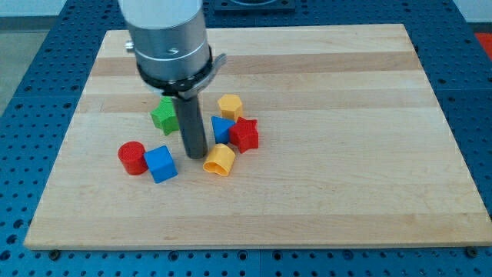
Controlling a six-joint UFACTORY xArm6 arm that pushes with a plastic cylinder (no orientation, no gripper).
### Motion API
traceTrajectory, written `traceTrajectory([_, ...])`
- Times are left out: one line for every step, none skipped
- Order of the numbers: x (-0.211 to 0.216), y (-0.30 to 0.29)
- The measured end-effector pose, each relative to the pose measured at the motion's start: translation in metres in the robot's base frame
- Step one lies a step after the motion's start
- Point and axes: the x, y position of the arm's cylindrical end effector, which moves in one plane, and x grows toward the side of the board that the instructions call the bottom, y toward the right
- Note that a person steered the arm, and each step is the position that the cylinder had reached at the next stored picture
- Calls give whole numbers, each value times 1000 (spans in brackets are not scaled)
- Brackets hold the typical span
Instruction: Slide the yellow heart into the red star
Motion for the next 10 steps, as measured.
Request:
traceTrajectory([17,-40])
traceTrajectory([30,-20])
traceTrajectory([24,12])
traceTrajectory([22,61])
traceTrajectory([38,66])
traceTrajectory([42,107])
traceTrajectory([38,149])
traceTrajectory([9,163])
traceTrajectory([0,152])
traceTrajectory([0,126])
